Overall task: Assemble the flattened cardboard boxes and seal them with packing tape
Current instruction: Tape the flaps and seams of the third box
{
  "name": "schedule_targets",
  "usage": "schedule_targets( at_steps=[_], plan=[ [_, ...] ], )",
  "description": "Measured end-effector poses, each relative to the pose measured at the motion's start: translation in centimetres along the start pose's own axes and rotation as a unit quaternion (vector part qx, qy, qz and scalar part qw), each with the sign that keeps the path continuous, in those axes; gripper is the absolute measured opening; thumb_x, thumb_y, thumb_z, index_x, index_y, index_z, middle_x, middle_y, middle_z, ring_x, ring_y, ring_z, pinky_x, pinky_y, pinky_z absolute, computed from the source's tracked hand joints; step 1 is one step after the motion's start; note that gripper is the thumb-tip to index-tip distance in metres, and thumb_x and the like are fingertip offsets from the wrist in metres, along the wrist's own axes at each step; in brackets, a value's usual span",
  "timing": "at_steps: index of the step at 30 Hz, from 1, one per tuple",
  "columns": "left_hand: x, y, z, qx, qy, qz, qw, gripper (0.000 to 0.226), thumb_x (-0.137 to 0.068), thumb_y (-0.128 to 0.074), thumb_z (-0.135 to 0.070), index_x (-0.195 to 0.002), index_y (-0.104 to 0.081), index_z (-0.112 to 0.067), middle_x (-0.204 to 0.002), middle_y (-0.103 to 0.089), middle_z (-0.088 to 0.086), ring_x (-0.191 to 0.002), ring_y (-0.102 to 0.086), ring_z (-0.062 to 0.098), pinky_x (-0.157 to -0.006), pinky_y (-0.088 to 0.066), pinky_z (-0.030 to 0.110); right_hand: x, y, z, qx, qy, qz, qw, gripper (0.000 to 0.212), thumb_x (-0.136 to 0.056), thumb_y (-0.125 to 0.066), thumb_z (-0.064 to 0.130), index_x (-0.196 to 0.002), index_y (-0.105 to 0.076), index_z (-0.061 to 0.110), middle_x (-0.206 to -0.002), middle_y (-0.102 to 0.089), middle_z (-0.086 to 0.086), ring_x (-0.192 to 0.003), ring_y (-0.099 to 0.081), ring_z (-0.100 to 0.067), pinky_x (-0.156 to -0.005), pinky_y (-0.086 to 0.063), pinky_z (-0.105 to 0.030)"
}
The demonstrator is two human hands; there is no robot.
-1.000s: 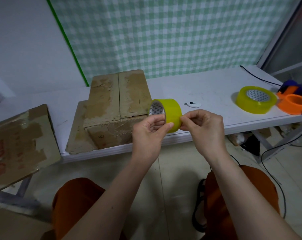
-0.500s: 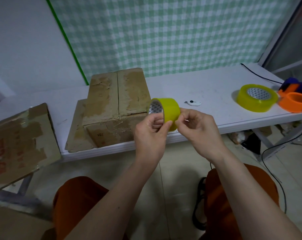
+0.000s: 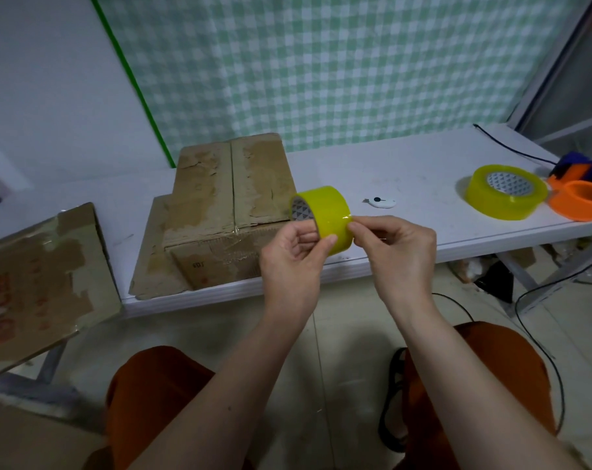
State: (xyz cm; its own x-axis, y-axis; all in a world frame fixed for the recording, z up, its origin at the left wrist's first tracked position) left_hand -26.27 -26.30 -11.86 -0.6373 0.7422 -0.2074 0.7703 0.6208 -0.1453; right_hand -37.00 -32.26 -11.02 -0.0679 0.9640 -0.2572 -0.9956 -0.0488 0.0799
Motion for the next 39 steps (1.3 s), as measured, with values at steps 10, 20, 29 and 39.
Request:
schedule_targets(
  at_steps=[10,20,29,39],
  plan=[
    [0.3,-0.1,0.3,-0.009,-0.005,0.009,1.000,0.025,-0.078,-0.068,0.014,-0.087,-0.063,-0.009,-0.077,-0.068,0.002,-0.067,-0.065,-0.001,-0.069,-0.052,0.013,-0.4,0.3,-0.1,0.007,-0.024,0.000,1.000,0.027,-0.074,-0.077,0.006,-0.064,-0.069,0.029,-0.065,-0.071,0.004,-0.066,-0.069,-0.022,-0.073,-0.057,-0.046],
    [0.3,0.1,0.1,-0.031,-0.004,0.019,0.999,0.024,-0.079,-0.068,0.013,-0.087,-0.063,-0.009,-0.074,-0.066,-0.005,-0.064,-0.064,-0.004,-0.066,-0.049,0.010,-1.3,0.3,0.3,0.048,-0.012,0.154,0.987,0.019,-0.083,-0.061,-0.001,-0.068,-0.064,0.009,-0.086,-0.068,0.006,-0.076,-0.063,0.006,-0.071,-0.048,-0.010],
    [0.0,0.1,0.2,-0.055,-0.010,0.009,0.998,0.025,-0.080,-0.071,0.008,-0.089,-0.065,-0.015,-0.077,-0.067,-0.003,-0.067,-0.063,-0.002,-0.069,-0.051,0.013,-0.7,0.1,0.2,0.005,0.085,0.072,0.994,0.028,-0.083,-0.069,0.003,-0.096,-0.068,0.027,-0.093,-0.067,0.009,-0.084,-0.063,0.001,-0.075,-0.051,-0.016],
    [0.0,0.0,-0.1,-0.161,-0.112,0.068,0.978,0.017,-0.078,-0.074,-0.003,-0.094,-0.074,-0.010,-0.080,-0.063,-0.006,-0.073,-0.058,-0.001,-0.073,-0.047,0.015,-0.6,-0.9,-0.8,-0.229,-0.121,0.171,0.951,0.032,-0.072,-0.078,0.011,-0.099,-0.064,0.003,-0.090,-0.071,-0.017,-0.088,-0.069,-0.035,-0.085,-0.054,-0.043]
  ],
)
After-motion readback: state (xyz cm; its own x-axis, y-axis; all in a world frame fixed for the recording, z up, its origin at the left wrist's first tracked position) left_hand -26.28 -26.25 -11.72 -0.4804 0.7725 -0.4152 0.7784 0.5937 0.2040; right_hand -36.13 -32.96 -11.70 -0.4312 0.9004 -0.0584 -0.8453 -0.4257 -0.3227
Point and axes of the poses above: each hand's wrist, its own x-axis away from the middle knuckle, its own y-axis out of the back of the hand, z = x × y, the point moved 2 cm from there along -x, towards the middle knuckle
